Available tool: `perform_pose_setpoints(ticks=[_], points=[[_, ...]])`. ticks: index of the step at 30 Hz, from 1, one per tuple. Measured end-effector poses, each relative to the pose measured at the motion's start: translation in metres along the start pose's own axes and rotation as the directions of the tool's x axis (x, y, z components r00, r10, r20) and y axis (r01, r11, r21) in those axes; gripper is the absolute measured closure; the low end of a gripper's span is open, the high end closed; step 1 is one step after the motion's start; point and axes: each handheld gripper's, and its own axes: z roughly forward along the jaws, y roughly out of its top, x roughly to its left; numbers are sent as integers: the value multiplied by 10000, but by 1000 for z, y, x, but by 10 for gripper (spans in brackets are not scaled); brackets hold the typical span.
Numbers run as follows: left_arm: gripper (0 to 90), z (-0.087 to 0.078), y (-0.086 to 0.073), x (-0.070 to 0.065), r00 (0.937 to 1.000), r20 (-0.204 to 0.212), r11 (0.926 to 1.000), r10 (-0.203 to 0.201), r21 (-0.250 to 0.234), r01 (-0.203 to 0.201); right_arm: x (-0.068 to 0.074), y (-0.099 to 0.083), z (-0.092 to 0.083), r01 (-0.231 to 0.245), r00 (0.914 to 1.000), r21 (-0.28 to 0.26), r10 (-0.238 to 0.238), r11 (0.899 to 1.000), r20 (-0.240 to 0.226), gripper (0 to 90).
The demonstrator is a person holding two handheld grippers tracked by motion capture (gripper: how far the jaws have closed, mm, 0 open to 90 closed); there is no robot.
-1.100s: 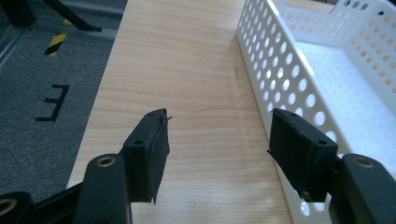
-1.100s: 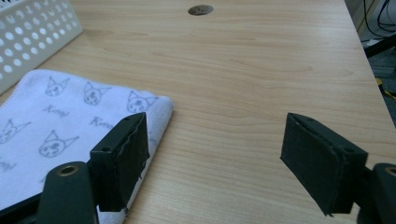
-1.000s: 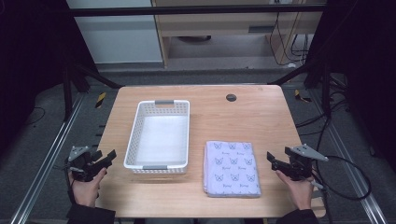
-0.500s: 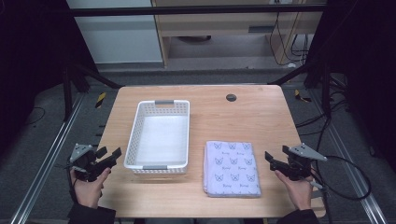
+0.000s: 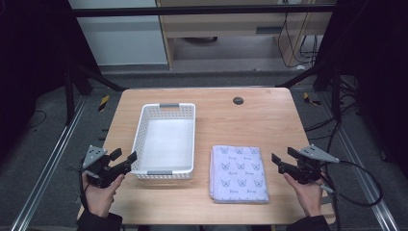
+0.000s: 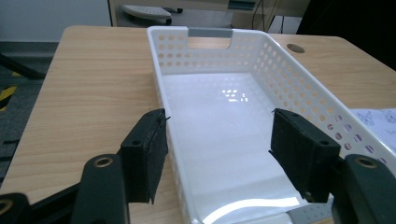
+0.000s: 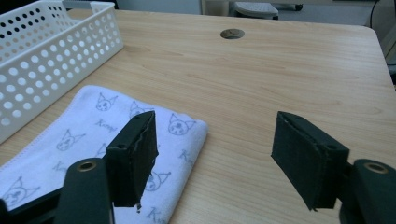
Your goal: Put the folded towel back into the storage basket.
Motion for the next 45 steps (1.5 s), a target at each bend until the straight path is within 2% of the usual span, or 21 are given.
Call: perform_pose_setpoints(ticks=[6,15,22,24,29,37,45], points=[[347,4,4,-16,9989,257,9991,403,108,-406,2,8,-1,219,9997,-17,-219,9998,-113,313],[344,6,12,-33,9967,621,9986,521,84,-528,1,21,-1,202,9998,-219,-203,9996,-43,285],[350,11,19,-54,9936,891,9974,692,129,-706,7,31,1,301,9990,-283,-310,9991,-309,283],[350,12,21,-60,9917,932,9959,881,106,-895,9,33,1,289,9988,-308,-301,9991,-384,276],[356,18,22,-77,9871,1216,9942,1039,138,-1063,11,38,2,332,9982,-296,-346,9990,-490,261],[362,30,21,-106,9752,1738,9891,1368,293,-1440,15,42,7,384,9978,-164,-392,9991,-541,256],[365,39,19,-126,9649,2077,9841,1607,412,-1728,17,41,11,484,9966,-48,-486,9988,-670,246]])
